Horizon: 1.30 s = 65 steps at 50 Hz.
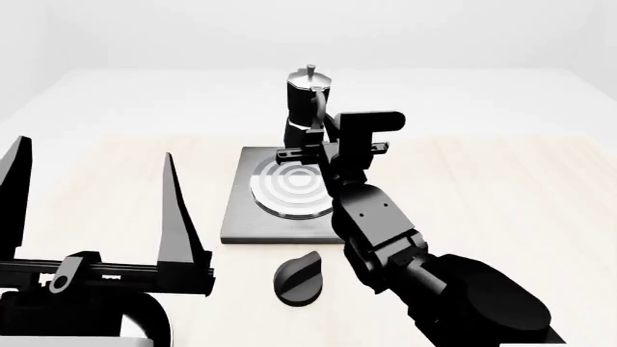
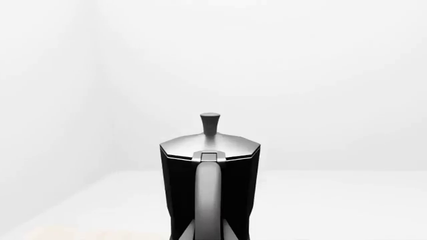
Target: Turn on the stove and put the moka pot on it.
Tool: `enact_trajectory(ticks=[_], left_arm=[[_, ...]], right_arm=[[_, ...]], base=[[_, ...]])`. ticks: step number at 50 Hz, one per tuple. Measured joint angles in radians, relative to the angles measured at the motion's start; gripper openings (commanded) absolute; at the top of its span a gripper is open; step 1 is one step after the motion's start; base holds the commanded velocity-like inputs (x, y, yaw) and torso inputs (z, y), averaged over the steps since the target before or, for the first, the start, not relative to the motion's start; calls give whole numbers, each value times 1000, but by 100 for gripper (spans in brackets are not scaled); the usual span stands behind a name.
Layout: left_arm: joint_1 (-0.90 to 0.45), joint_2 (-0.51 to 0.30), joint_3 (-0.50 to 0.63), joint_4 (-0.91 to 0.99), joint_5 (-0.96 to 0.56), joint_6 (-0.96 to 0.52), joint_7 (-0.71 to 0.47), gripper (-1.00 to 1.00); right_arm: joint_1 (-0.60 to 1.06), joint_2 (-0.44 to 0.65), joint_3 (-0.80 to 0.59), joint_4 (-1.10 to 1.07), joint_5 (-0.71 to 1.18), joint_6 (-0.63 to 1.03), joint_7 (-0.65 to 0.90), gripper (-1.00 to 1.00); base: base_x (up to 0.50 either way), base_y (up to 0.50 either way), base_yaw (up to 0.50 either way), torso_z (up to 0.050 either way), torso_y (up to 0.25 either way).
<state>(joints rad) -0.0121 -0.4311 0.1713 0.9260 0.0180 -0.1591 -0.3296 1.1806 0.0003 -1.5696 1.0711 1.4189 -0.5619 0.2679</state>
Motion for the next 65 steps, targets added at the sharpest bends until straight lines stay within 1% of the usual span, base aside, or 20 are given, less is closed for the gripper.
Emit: enact_trajectory(ticks=[25, 65], left_arm=[[-11, -3, 22, -2, 23, -20, 0, 100], [-10, -6, 33, -13, 19, -13, -7, 100]], right_arm=[[0, 1, 10, 20, -33, -16, 48, -100], [2, 1, 16, 16, -50, -100, 49, -100]], base=[[0, 0, 0, 0, 1], [-1, 0, 0, 0, -131]])
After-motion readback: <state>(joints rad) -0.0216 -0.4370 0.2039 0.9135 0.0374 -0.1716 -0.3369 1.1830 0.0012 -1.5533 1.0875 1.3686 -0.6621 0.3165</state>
